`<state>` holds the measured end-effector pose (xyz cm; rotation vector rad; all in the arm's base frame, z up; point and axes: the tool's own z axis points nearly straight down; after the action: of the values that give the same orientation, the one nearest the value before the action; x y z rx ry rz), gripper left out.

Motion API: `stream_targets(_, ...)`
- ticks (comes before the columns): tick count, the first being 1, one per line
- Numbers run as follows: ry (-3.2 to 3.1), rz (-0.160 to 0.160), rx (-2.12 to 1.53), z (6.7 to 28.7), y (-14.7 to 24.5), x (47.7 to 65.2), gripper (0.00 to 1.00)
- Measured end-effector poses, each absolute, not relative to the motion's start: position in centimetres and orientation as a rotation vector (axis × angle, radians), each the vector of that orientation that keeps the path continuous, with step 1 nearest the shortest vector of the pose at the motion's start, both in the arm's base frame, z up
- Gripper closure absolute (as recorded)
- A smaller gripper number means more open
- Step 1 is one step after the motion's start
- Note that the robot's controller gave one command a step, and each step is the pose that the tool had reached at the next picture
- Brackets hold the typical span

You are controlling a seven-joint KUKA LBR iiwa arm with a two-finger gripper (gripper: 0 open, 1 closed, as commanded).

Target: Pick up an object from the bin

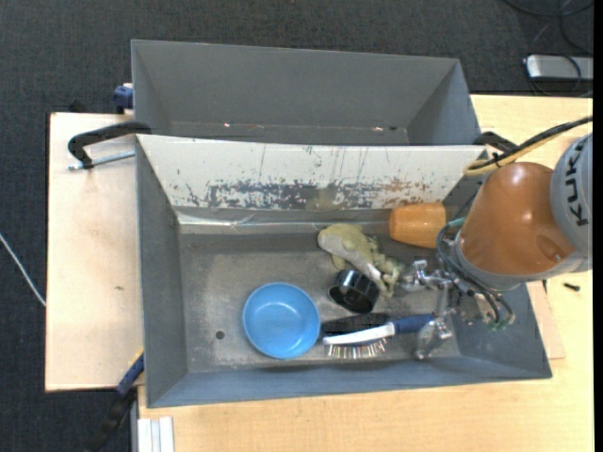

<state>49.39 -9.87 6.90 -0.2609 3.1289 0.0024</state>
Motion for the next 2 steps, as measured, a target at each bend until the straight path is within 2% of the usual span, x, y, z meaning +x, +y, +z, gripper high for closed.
stream_targets(1, 3.126, 0.000, -0.259, 7.04, -9.85, 49.53, 0.00)
stream_targets(2, 3.125, 0.000, -0.261, 7.08, -9.79, 49.60, 1.00)
